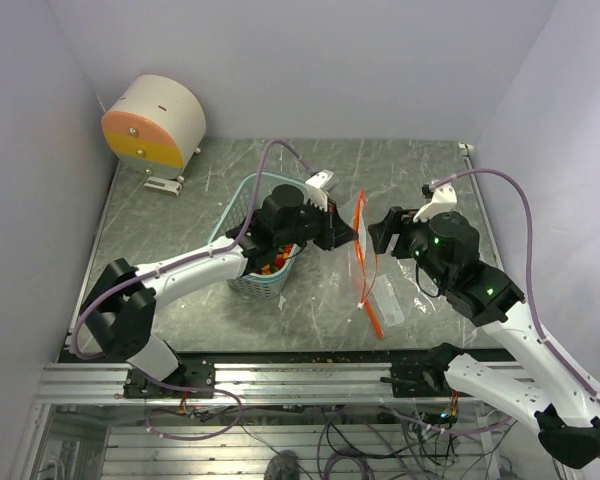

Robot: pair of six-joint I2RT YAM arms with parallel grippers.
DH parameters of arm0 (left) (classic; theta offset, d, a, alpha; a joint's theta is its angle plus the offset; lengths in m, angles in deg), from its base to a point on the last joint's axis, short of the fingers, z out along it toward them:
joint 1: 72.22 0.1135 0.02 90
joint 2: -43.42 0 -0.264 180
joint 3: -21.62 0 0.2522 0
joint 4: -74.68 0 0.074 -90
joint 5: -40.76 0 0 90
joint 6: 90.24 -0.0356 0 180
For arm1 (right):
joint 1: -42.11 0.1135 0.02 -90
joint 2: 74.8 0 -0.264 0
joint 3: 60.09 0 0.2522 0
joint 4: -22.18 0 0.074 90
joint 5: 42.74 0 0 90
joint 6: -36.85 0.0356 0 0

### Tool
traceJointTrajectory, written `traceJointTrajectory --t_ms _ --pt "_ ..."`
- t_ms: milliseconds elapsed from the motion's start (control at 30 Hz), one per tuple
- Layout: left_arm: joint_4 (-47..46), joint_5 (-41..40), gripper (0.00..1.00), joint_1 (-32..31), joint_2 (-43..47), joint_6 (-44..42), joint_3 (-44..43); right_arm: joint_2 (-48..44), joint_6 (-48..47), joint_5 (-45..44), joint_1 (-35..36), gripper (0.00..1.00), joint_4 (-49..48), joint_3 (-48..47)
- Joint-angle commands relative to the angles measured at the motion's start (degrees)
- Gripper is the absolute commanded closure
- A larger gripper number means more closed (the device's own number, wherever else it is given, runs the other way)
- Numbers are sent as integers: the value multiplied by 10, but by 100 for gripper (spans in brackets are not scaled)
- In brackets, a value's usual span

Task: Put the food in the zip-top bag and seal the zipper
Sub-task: Open the zipper of the food storage bag.

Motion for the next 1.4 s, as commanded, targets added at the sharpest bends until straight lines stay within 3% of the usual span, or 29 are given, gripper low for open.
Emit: traceJointTrajectory --t_ms 0,233,367,500,700,767,833,867,933,1033,1200,1267,1367 --pt "-65 70 93 0 29 -10 11 -6 -24 52 3 33 -21 6" --pt "-59 64 93 1 39 -8 12 -11 -21 85 3 44 -31 29" --pt "-48 68 93 0 45 -10 5 -10 -4 27 3 72 -15 49" --pt "-46 75 93 1 63 -7 8 -5 7 4 3 73 -24 70" --pt "-84 93 93 0 66 19 21 19 28 43 3 69 -76 98" --pt "-98 101 93 0 61 29 24 25 31 45 3 78 -85 104" --pt "-99 103 93 1 58 32 26 26 37 25 3 99 -75 101" --pt "-89 97 93 0 61 25 23 24 44 -18 3 100 -58 96" --pt "-9 60 93 1 73 -6 9 17 72 -115 3 100 -7 82" --pt "129 -57 93 0 104 -47 -19 -1 116 -234 3 100 76 62" --pt "290 -253 92 1 106 -24 -59 -17 157 -295 3 100 116 47" --pt "298 -266 82 1 97 -15 -68 -16 135 -268 3 100 88 51" --pt "268 -240 51 0 83 -1 -73 -16 94 -208 3 100 32 60"
